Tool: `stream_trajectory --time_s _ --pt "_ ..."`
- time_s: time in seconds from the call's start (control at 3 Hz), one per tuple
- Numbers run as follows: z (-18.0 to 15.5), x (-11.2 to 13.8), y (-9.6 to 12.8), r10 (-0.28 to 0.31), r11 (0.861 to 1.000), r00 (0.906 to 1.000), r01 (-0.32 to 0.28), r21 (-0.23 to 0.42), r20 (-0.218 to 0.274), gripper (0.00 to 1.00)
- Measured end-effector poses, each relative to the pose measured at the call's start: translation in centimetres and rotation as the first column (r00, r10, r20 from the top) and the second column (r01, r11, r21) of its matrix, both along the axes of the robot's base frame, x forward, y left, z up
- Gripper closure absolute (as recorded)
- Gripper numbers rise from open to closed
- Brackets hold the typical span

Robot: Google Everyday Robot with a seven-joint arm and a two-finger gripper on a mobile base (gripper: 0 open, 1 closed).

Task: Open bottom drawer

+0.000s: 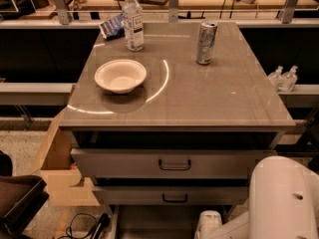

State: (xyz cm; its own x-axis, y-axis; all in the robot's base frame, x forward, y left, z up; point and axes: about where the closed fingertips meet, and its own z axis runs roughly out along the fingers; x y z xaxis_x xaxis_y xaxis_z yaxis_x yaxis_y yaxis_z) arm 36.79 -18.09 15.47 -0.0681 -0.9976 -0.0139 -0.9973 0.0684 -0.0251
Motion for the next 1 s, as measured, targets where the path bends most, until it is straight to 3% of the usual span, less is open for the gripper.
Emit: stream_trajectory --time_s 0.33,0.67,1.0 --pt "2.6 -4.2 -1.3 -0.047 0.998 0.9981 0.045 -0.033 -0.04 1.0" --pt "4.2 -8.7 -2.3 -0.083 0.996 0.9928 0.081 -0.03 -0.087 1.0" --pt "5.2 -11.0 -2.8 -0.096 0.995 0.9906 0.098 0.009 -0.097 1.0"
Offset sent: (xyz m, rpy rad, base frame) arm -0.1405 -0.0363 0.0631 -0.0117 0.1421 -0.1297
